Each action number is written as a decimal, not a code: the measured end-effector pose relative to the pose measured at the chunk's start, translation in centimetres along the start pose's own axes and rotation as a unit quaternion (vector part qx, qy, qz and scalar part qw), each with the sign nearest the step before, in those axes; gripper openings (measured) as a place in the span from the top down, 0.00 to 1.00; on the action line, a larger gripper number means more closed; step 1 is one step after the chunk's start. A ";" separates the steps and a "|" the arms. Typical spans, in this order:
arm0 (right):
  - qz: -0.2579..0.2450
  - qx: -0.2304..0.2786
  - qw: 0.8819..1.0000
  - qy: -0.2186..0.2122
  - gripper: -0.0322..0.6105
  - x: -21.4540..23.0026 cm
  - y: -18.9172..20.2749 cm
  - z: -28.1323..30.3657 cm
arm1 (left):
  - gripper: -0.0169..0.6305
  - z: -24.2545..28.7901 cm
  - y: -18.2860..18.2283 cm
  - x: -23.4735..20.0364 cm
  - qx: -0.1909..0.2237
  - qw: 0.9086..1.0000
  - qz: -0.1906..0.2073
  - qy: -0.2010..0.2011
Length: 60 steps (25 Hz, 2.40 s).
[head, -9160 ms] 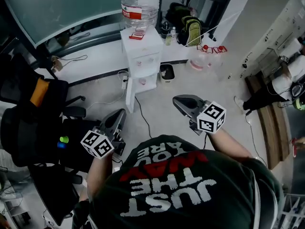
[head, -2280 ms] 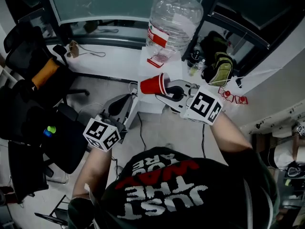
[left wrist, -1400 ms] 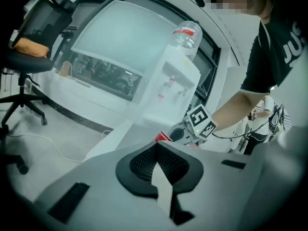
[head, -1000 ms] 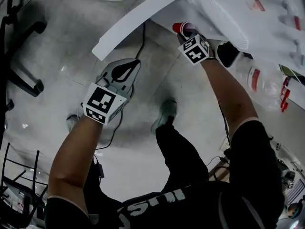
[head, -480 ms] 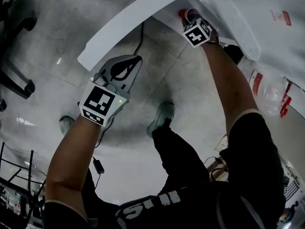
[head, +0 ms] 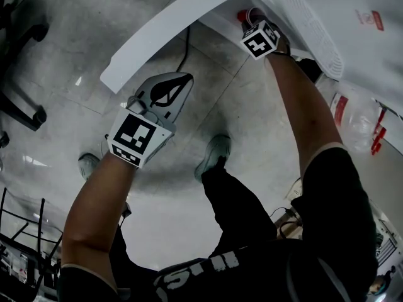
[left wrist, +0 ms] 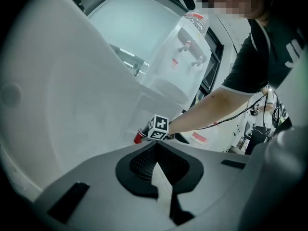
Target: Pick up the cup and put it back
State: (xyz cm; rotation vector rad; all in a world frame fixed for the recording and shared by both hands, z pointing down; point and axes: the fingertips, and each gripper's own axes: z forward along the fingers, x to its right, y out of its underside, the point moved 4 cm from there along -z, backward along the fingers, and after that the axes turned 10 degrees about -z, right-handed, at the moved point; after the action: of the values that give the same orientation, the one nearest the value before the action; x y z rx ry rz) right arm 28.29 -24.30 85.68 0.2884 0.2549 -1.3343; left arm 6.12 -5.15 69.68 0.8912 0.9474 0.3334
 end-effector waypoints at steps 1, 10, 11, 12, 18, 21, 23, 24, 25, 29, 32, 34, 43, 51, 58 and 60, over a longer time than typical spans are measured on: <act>0.000 0.001 1.000 0.004 0.87 0.0 0.0 0.0 | 0.97 0.0 0.0 0.0 0.001 1.000 0.000 0.000; 0.005 0.009 0.999 0.032 0.67 0.2 -0.8 -1.6 | 0.97 -0.9 -0.3 0.9 0.005 1.000 0.002 0.004; 0.004 0.011 0.999 0.037 0.67 0.1 -0.8 -1.9 | 0.97 -1.1 -0.3 1.1 0.005 1.000 0.002 0.005; 0.004 0.013 0.999 0.044 0.67 0.0 -0.8 -2.3 | 0.97 -1.3 -0.3 1.3 0.005 1.000 0.003 0.007; 0.019 0.025 0.998 0.063 0.67 -2.8 -1.3 -7.2 | 0.97 -4.2 -1.3 3.9 0.003 1.000 0.012 0.013; 0.039 0.039 0.998 0.031 0.67 -7.4 -1.6 -11.9 | 0.97 -7.3 -2.7 6.9 0.003 1.000 -0.001 0.009; 0.056 0.050 0.997 -0.002 0.67 -11.3 -1.9 -16.2 | 0.97 -9.4 -3.7 9.6 -0.001 1.000 -0.013 0.011; 0.063 0.055 0.996 -0.019 0.68 -13.1 -2.1 -18.6 | 0.97 -10.3 -4.4 11.1 -0.006 1.000 -0.015 0.016; 0.070 0.062 0.995 -0.035 0.68 -14.7 -2.4 -21.2 | 0.97 -11.2 -5.2 12.6 -0.010 1.000 -0.014 0.021; 0.120 0.109 0.983 -0.087 0.74 -19.1 -3.9 -34.2 | 0.97 -15.1 -10.4 19.3 -0.015 0.999 -0.020 0.030; 0.168 0.139 0.969 -0.118 0.79 -20.9 -4.7 -46.3 | 0.97 -19.2 -15.4 25.4 -0.017 0.999 -0.034 0.028; 0.202 0.164 0.958 -0.122 0.81 -20.6 -5.6 -54.0 | 0.97 -21.8 -19.5 29.1 -0.010 0.999 -0.031 0.031; 0.297 0.288 0.910 0.009 0.86 -11.5 -11.9 -78.3 | 0.97 -33.6 -41.4 38.4 0.085 0.988 0.089 0.097; 0.397 0.400 0.819 0.103 0.89 -10.2 -16.6 -95.6 | 0.97 -45.1 -51.7 41.9 0.073 0.980 0.123 0.139; 0.432 0.473 0.754 0.145 0.90 -10.3 -14.1 -105.9 | 0.97 -46.3 -54.9 46.7 0.084 0.974 0.133 0.165; 0.434 0.484 0.743 0.160 0.90 -10.2 -12.0 -108.3 | 0.97 -45.8 -55.2 48.3 0.092 0.973 0.128 0.166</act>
State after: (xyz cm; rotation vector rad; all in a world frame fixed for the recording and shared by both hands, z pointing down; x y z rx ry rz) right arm 12.47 20.27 -13.01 1.3524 -0.3163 -0.3466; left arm -10.45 13.66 -13.07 1.1539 1.1871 0.6380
